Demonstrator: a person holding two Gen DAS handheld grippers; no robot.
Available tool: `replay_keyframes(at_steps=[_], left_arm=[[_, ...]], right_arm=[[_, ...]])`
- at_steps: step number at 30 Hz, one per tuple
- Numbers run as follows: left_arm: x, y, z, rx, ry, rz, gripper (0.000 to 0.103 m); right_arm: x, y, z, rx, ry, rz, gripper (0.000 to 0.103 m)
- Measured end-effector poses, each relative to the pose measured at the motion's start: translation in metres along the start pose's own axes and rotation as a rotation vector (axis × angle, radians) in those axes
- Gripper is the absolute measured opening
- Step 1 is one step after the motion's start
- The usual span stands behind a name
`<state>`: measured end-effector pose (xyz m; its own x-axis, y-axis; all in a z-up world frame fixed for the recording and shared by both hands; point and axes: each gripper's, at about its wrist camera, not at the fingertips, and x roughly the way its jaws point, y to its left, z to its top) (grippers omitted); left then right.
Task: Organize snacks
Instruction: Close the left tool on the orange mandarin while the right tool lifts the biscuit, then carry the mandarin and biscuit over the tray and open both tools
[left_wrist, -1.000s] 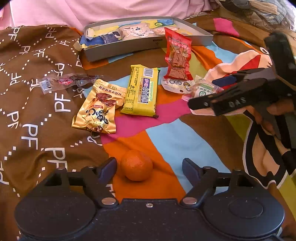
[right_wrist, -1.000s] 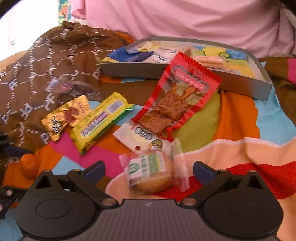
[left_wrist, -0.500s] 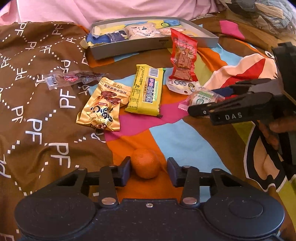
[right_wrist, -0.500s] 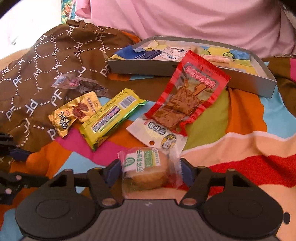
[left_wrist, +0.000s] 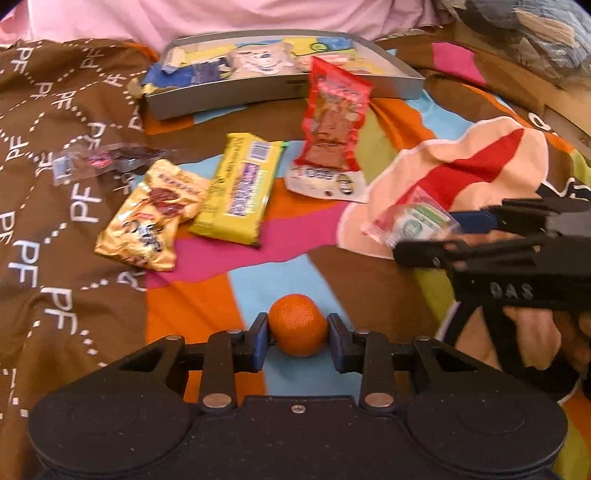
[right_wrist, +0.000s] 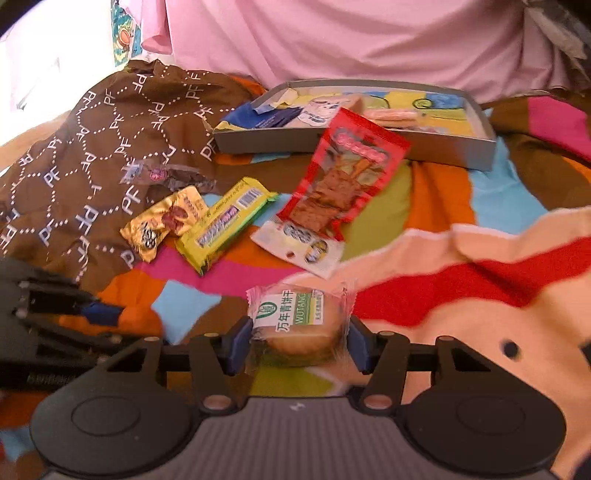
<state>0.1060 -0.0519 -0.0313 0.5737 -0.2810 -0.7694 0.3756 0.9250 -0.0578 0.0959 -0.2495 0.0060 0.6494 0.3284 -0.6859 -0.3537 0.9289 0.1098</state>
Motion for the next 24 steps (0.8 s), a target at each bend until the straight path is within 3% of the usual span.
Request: replay_keyframes(at_steps=[5, 14, 24], left_arm=[[-0.006, -0.016, 0.011, 0.050, -0.009, -0.017, 0.035], [-0.029, -0.043, 0.041, 0.044, -0.047, -0.023, 0.035], [-0.069, -0.051, 0.110, 0.083, -0.132, 0.068, 0.035]], right_arm=[[-0.024, -0.009, -0.017, -0.018, 0.015, -0.038, 0.059], [-0.065, -0.012, -0.011, -0.014, -0.098, -0.069, 0.059], [-0.092, -0.014, 0.006, -0.018, -0.261, -0.083, 0.059]])
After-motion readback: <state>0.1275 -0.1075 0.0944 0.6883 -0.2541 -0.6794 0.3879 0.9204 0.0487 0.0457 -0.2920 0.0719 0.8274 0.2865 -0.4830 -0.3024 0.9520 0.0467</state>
